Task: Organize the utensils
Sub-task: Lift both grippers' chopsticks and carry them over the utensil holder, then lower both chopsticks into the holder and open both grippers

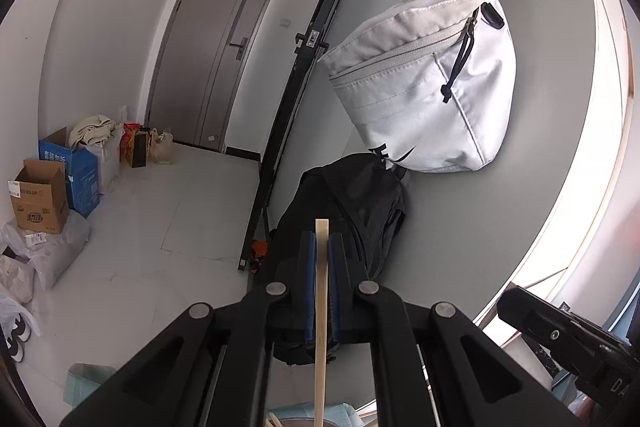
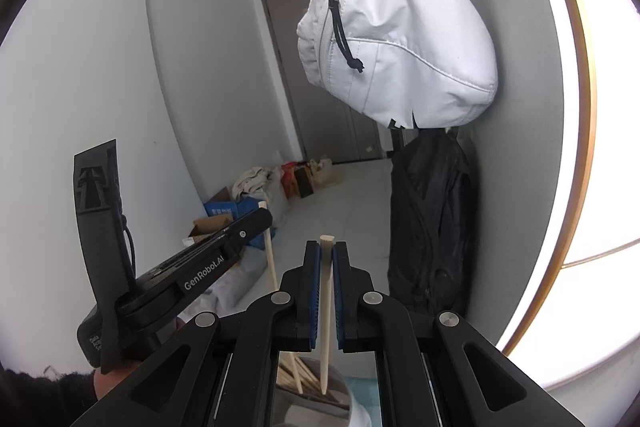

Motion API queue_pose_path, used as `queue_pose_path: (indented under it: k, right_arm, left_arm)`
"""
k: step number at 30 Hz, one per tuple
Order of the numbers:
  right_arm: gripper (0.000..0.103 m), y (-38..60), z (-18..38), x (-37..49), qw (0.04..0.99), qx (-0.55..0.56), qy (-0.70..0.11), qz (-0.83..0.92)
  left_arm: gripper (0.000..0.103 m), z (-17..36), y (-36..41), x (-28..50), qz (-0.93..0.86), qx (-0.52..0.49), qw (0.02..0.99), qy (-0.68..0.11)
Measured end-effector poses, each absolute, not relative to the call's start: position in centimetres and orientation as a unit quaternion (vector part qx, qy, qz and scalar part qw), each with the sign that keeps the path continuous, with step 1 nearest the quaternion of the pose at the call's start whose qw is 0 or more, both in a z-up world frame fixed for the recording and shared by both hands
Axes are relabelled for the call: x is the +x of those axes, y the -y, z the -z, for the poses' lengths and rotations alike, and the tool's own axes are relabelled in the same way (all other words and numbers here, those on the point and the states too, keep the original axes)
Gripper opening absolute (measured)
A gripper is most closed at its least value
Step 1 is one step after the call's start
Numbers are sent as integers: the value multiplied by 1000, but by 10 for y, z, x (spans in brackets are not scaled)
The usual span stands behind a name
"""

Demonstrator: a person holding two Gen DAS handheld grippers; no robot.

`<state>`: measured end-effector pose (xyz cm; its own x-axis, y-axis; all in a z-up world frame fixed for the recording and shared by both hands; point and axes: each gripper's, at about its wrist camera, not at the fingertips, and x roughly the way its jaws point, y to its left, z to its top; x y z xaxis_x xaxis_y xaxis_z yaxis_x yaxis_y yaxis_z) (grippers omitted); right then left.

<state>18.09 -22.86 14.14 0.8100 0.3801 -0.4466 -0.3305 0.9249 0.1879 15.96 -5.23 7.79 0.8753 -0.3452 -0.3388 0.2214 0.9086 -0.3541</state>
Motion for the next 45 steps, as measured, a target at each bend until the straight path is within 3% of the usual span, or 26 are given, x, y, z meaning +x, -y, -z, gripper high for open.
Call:
queue_pose_path:
  k: [27,45]
  right_arm:
    - [5,223,-87,193,937,25,-282,-205]
    - [6,217,-66,186,921,19,-309,-237]
  left_arm:
    - [2,-47,63,146,167,-107,966,-166]
    - [2,-41,56,129,220,-92,946,-218]
